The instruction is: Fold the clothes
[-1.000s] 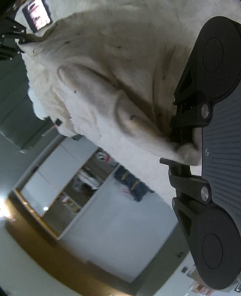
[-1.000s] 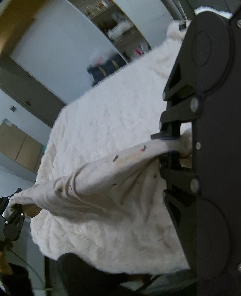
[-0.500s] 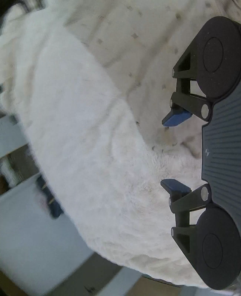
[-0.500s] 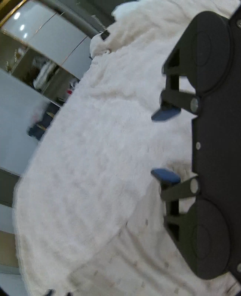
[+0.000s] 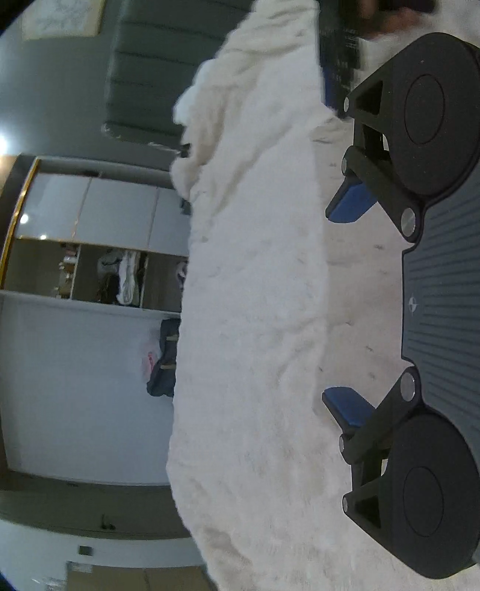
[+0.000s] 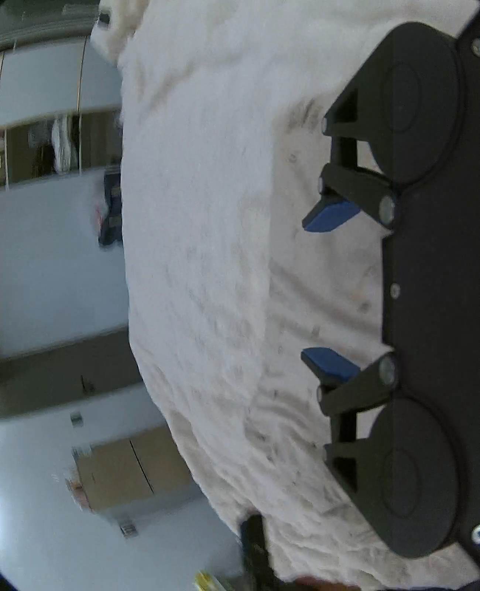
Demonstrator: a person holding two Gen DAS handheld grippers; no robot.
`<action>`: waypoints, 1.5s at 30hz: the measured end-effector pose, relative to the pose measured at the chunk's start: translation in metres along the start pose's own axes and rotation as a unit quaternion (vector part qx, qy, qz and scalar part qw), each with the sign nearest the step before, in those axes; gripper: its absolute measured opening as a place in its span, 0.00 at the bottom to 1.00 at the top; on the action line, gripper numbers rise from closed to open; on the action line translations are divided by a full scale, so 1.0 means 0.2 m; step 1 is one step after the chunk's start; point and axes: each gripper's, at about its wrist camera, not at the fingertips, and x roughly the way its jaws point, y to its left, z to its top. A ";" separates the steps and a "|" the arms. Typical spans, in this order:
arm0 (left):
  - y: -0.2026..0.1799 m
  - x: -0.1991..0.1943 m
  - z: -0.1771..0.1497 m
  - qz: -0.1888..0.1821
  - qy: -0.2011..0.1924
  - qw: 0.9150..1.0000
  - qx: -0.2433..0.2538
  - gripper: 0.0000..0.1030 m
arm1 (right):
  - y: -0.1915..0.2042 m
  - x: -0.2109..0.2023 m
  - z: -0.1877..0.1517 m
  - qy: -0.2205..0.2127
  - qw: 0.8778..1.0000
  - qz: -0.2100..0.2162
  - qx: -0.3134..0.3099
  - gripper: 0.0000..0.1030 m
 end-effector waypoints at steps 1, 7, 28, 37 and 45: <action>0.01 0.08 0.03 0.013 0.005 1.000 -0.017 0.91 | 0.02 0.03 0.02 0.000 1.000 0.002 -0.013 0.65; 0.12 0.53 0.08 0.045 0.059 0.995 -0.063 0.91 | 0.13 0.24 0.02 0.018 0.999 0.002 -0.047 0.61; 0.06 0.47 -0.05 -0.022 0.075 0.993 -0.084 0.79 | -0.34 0.08 -0.06 0.042 0.995 -0.081 0.029 0.59; -0.16 0.22 -0.44 -0.031 0.183 0.978 0.097 0.69 | -0.09 0.01 -0.43 0.174 0.961 -0.151 -0.150 0.64; 0.09 -0.39 -0.35 -0.017 0.059 0.996 -0.059 0.93 | -0.11 -0.56 -0.45 0.047 0.983 -0.172 0.050 0.72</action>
